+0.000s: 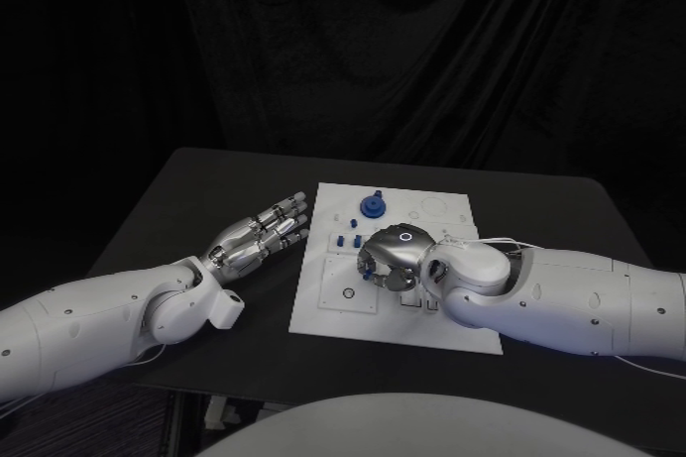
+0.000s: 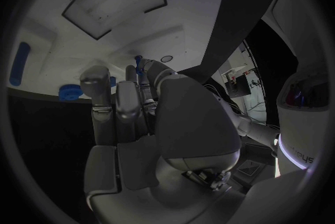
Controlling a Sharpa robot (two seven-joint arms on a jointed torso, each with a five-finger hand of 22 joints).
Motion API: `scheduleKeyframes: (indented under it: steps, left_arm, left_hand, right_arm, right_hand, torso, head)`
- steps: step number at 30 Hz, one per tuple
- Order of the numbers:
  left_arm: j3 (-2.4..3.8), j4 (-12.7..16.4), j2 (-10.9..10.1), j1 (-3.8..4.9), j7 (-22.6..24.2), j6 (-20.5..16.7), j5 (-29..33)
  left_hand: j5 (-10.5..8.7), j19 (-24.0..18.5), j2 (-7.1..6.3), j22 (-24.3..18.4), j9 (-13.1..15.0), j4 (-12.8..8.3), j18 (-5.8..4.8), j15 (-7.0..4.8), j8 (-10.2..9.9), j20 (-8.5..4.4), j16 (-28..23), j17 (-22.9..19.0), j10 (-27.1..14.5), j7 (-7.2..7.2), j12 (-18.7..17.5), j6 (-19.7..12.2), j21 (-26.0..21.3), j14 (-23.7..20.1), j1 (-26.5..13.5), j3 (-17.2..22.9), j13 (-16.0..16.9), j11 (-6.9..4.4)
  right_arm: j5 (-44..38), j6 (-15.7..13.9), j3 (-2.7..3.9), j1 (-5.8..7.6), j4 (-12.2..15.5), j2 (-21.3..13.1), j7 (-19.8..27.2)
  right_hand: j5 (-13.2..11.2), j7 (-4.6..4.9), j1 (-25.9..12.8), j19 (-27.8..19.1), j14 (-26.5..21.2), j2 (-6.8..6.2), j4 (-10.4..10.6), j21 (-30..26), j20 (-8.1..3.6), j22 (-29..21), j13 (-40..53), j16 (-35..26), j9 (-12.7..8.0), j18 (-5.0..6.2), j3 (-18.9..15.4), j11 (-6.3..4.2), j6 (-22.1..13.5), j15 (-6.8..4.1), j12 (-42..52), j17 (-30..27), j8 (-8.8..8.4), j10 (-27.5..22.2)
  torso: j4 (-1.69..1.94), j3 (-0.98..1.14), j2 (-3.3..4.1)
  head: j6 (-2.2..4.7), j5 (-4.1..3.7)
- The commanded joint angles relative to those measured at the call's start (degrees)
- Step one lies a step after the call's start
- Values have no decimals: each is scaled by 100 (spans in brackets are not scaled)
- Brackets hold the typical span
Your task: Assemble the parts on the task board
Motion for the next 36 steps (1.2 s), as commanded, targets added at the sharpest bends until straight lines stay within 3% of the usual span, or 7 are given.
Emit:
scheduleKeyframes:
  steps: [1,14,19,20,25,31,36]
  left_arm:
    - [5,8,14,-11,704,76,42]
    - [5,-12,23,-23,662,105,42]
    - [5,-19,32,-29,655,117,42]
    - [5,-21,33,-31,653,118,42]
    - [5,-31,37,-36,645,120,42]
    - [5,-48,46,-43,633,126,42]
    - [5,-54,46,-49,635,124,42]
  left_hand:
    - [38,-18,8,-9,8,6,29,3,1,5,-21,-6,-10,37,-6,-18,-2,-2,5,29,1,34]
    - [62,-18,8,-11,9,-2,26,9,1,8,-21,-6,-14,44,-11,-17,-2,-2,25,55,0,29]
    - [82,-17,12,-11,11,-9,23,13,4,10,-21,-6,-16,60,-13,-4,-2,-2,46,87,0,29]
    - [93,-17,12,-12,12,-14,22,15,5,11,-21,-6,-16,71,-11,2,-2,-2,58,105,0,31]
    - [137,-17,9,-14,14,-24,20,19,6,14,-21,-6,-17,89,-10,11,-2,-2,86,147,1,30]
    - [165,-17,7,-15,15,-31,19,19,7,13,-21,-6,-18,98,-12,15,-2,-2,100,167,0,32]
    - [178,-17,6,-16,15,-35,19,20,7,13,-21,-6,-19,103,-14,16,-2,-2,107,176,0,34]
  right_arm:
    - [-53,46,2,-37,-33,15,-96]
    - [-52,21,3,-189,-151,60,-68]
    - [-52,12,3,-217,-172,68,-62]
    - [-52,11,3,-221,-176,67,-60]
    - [-52,-30,3,-228,-174,49,-40]
    - [-52,-209,4,-231,-142,-9,17]
    - [-52,-370,12,-218,-51,-121,35]
  right_hand:
    - [-21,18,46,24,21,-2,-25,-4,2,618,10,-21,2,-76,-1,10,-12,9,-17,-5,-5,36]
    - [-23,28,32,-4,-9,-11,-24,-52,6,603,-24,-72,0,-69,6,25,-59,19,-68,-44,-51,6]
    - [-62,42,8,-54,-49,-26,-16,-114,18,584,-75,-119,-21,-58,23,47,-194,36,-153,-78,-156,-73]
    - [-142,48,-23,-85,-75,-46,5,-158,31,572,-105,-157,-69,-53,32,67,-384,54,-213,-107,-278,-160]
    - [-673,-260,-178,-323,-274,-206,137,-590,97,468,-195,-419,-386,21,-14,243,-1412,124,-466,-302,-754,-891]
    - [-998,-473,-166,-578,-512,-216,217,-1125,138,362,-70,-651,-639,88,-322,306,-1961,133,-334,-483,-727,-1707]
    - [-1053,-527,-63,-721,-675,-196,287,-1481,170,305,36,-771,-783,129,-565,331,-2081,164,-95,-598,-700,-2198]
  torso:
    - [-4,1,-2]
    - [9,4,-3]
    - [12,3,-3]
    - [11,5,-3]
    - [1,2,-3]
    - [1,2,-3]
    - [3,0,-5]
  head:
    - [-1,16]
    - [-1,32]
    - [-1,26]
    - [-1,27]
    - [-1,33]
    - [-1,37]
    - [-1,34]
